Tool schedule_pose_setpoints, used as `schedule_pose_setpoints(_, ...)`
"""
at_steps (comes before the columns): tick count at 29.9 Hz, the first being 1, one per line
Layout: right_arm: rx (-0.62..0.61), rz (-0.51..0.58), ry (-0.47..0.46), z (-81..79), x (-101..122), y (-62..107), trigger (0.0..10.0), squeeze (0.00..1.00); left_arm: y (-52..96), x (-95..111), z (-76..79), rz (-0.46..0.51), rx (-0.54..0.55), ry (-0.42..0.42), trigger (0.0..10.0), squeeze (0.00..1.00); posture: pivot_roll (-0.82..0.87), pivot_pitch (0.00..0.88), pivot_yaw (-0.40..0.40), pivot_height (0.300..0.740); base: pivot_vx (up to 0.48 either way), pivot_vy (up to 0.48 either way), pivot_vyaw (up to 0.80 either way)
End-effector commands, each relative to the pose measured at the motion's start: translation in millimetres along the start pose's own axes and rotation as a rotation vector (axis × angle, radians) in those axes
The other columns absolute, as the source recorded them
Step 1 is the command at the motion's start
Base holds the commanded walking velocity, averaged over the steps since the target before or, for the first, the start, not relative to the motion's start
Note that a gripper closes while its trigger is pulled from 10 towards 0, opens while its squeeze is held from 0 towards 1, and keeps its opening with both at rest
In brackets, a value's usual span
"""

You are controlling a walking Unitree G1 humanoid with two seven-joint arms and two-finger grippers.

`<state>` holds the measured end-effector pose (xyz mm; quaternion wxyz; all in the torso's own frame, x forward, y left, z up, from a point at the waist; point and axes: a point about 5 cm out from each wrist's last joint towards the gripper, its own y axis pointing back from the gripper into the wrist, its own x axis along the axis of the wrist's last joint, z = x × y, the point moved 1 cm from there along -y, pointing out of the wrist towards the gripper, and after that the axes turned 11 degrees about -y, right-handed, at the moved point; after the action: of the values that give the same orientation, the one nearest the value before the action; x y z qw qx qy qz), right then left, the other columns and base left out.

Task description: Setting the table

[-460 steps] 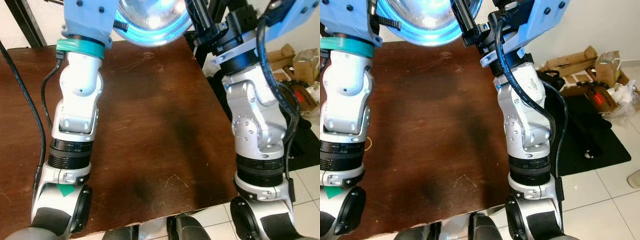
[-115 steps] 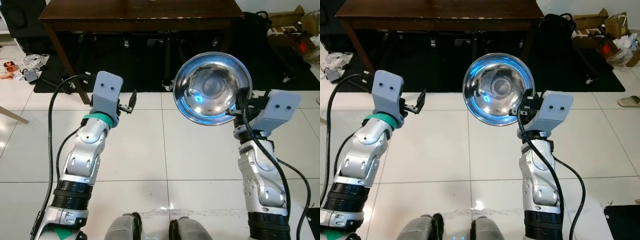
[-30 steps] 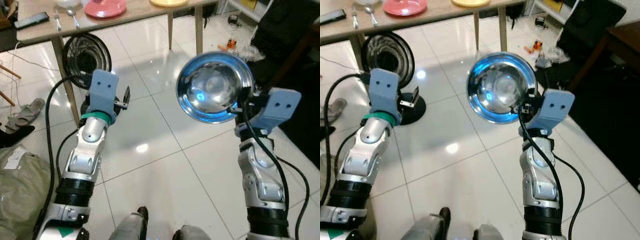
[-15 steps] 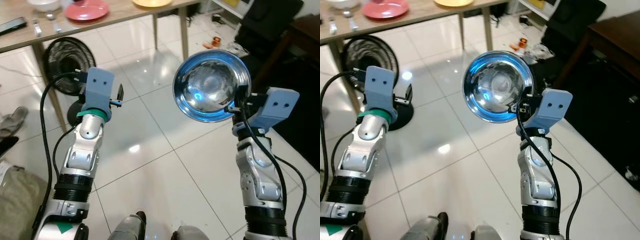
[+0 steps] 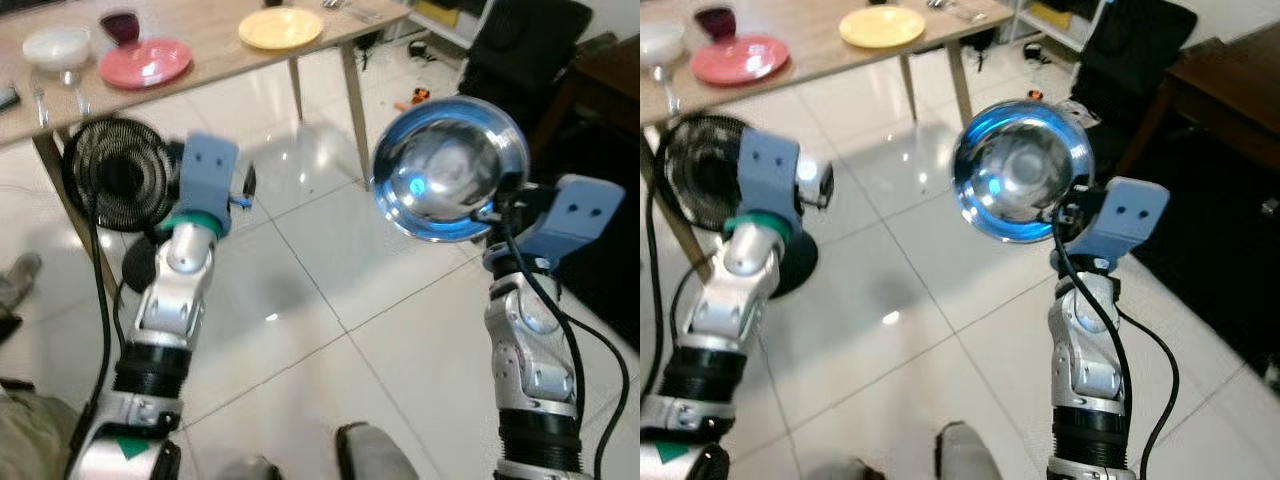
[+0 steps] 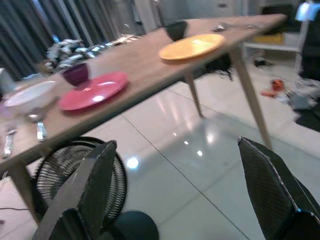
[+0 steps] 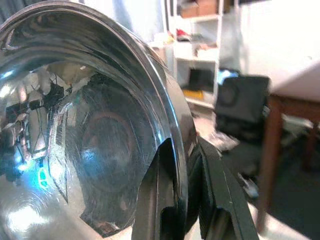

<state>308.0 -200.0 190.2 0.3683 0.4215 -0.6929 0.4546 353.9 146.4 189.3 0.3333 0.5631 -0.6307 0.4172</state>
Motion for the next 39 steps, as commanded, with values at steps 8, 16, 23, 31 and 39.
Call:
schedule_pose_setpoints(8,-0.028,0.066,-0.023,-8.0,9,-3.3,10.0,0.00,1.7,-4,-4.3,0.002,0.011,-0.029,10.0,0.00,0.01,0.000,0.057,0.740,0.458,0.000,0.00)
schedule_pose_setpoints(16,-0.093,0.047,-0.045,-3.3,5,-5.8,10.0,0.00,2.6,2,-5.3,0.042,0.001,-0.049,10.0,0.00,0.01,0.000,0.054,0.740,0.459,0.000,0.00)
schedule_pose_setpoints(23,-0.170,-0.036,-0.045,12.0,-11,-5.2,10.0,0.00,6.7,24,0.3,0.198,-0.094,-0.136,10.0,0.00,0.03,0.001,0.052,0.740,0.459,0.000,0.00)
schedule_pose_setpoints(31,-0.150,-0.033,-0.036,8.0,-10,-4.8,10.0,0.00,5.2,30,6.0,0.231,-0.117,-0.152,10.0,0.00,0.02,0.003,0.054,0.740,0.466,0.000,0.00)
schedule_pose_setpoints(39,-0.155,-0.037,-0.028,10.3,-11,-3.4,10.0,0.00,5.0,30,7.6,0.227,-0.122,-0.142,10.0,0.00,0.01,0.007,0.053,0.740,0.472,0.000,0.00)
